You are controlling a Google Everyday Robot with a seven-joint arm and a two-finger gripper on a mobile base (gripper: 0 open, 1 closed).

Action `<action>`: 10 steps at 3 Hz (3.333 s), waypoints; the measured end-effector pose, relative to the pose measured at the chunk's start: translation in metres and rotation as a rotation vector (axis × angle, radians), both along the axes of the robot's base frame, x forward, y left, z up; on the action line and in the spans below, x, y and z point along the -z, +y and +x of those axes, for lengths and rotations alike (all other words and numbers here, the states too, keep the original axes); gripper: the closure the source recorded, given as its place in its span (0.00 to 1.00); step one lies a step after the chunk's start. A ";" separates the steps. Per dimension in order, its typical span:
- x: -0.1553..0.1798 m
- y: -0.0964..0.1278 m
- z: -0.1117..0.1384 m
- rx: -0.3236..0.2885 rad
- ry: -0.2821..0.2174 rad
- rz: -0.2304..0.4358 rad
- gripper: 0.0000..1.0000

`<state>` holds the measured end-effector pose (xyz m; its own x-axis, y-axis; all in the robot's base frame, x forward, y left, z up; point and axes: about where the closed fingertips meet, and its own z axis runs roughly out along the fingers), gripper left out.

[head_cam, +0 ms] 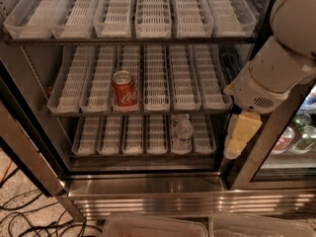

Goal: Pick coke can from middle shelf of fridge

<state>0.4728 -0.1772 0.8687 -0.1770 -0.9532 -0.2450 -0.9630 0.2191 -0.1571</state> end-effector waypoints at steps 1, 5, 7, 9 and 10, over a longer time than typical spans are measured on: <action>0.018 0.030 0.008 -0.083 -0.044 0.118 0.00; -0.028 0.106 -0.019 -0.171 -0.121 0.748 0.00; -0.028 0.110 -0.015 -0.121 -0.178 0.785 0.00; -0.011 0.160 -0.018 0.002 -0.365 0.970 0.00; -0.002 0.177 0.008 0.048 -0.468 1.086 0.00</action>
Offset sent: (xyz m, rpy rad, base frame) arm 0.0023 0.1041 0.0046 0.5939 -0.2279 0.2711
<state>0.4806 0.0000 0.8709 0.1153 -0.2007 -0.9728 -0.8482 0.4898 -0.2016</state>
